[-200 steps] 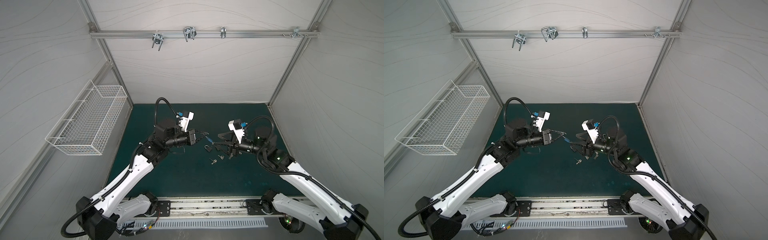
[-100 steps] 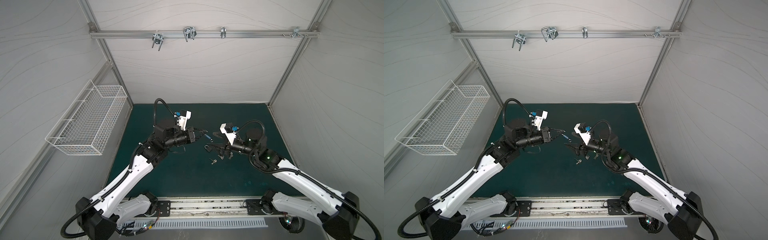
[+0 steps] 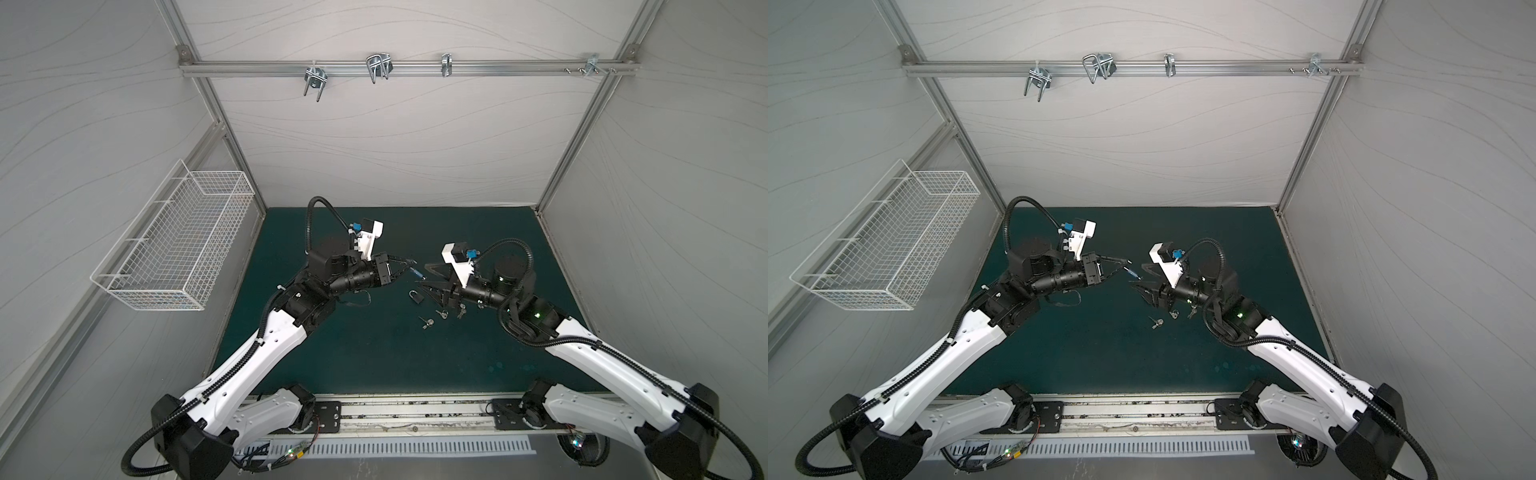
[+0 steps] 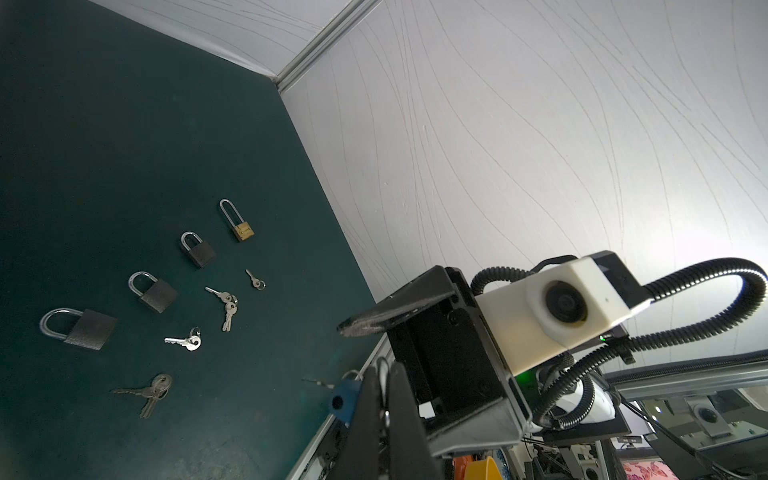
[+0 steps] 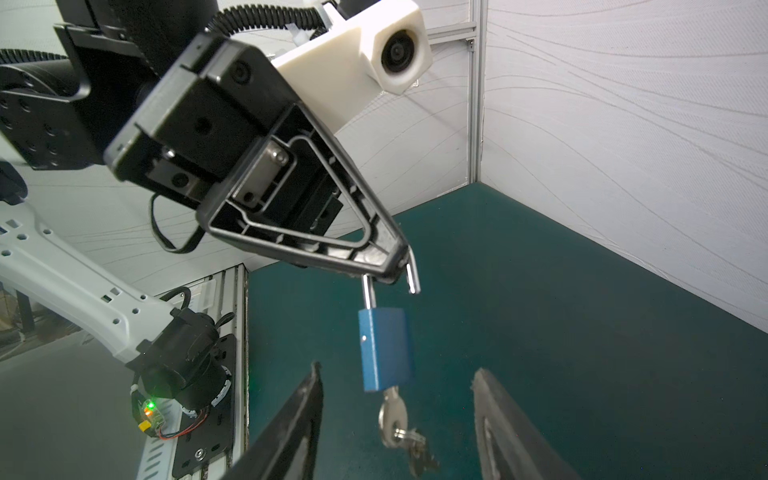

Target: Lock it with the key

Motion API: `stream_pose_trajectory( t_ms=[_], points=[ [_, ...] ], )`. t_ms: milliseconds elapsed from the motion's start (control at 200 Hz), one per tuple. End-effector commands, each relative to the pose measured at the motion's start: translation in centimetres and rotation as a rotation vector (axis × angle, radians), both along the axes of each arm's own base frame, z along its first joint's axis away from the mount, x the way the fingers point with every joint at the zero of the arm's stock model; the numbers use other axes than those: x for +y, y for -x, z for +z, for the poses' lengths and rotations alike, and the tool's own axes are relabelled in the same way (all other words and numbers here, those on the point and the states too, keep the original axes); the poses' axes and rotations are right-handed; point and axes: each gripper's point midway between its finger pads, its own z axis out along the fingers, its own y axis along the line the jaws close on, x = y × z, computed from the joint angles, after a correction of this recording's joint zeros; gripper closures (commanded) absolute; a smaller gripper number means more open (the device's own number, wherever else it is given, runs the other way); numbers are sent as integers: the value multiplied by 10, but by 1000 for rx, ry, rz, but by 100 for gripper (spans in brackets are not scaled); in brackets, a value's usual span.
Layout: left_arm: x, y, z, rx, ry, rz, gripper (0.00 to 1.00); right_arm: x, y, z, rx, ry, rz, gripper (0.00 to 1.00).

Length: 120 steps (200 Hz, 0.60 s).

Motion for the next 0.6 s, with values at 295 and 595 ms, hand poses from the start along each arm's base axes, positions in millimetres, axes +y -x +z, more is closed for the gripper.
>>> stream_pose_trajectory(
  t_ms=[295, 595],
  points=[
    [-3, 10, 34, -109, 75, -51, 100, 11, 7, 11, 172, -54, 153, 31],
    [-2, 15, 43, -142, 81, -65, 100, 21, 24, 14, 305, -107, 332, 31]
  ],
)
